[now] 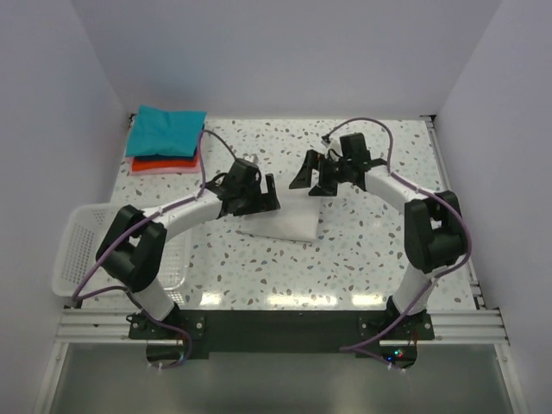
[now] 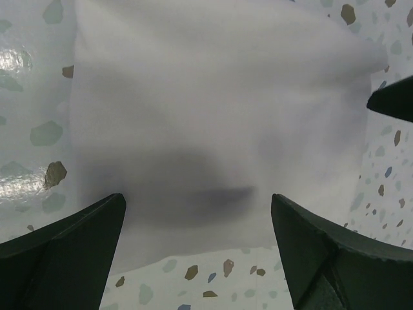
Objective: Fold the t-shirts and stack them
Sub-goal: Neatly place the folded tshirt to the corner
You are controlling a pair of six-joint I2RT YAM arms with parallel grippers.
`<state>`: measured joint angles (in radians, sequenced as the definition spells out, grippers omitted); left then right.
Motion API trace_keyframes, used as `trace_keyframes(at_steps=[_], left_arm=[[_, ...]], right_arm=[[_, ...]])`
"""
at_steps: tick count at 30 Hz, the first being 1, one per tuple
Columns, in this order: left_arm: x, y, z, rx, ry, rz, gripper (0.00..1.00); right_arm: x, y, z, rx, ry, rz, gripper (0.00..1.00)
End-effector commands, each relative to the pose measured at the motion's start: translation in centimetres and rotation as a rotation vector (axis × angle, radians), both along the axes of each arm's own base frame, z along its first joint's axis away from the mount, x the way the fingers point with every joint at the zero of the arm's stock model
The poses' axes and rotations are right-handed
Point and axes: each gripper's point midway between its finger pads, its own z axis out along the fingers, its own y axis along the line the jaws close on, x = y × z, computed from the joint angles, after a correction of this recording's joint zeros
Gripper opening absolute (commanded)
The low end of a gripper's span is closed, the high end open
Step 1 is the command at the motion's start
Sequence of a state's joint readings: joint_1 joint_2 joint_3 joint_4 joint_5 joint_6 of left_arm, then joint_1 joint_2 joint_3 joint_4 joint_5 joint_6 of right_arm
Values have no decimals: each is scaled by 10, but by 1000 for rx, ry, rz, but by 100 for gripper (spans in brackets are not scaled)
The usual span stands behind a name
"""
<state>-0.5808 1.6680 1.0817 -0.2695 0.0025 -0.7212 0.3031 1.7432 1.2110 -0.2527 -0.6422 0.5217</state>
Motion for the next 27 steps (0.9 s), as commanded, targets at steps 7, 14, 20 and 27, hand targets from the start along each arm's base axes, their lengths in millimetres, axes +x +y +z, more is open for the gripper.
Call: trace_keyframes(at_steps=[7, 14, 20, 27], left_arm=[[-11, 7, -22, -10, -1, -16, 100], [-26, 21, -39, 34, 36, -4, 100], [-19, 16, -1, -7, -38, -13, 100], [-8, 15, 63, -76, -184, 7, 100]], right_arm=[[53, 6, -54, -48, 52, -7, 99], [74, 6, -66, -71, 48, 9, 99], [72, 7, -22, -62, -26, 53, 99], [20, 3, 56, 40, -166, 76, 99]])
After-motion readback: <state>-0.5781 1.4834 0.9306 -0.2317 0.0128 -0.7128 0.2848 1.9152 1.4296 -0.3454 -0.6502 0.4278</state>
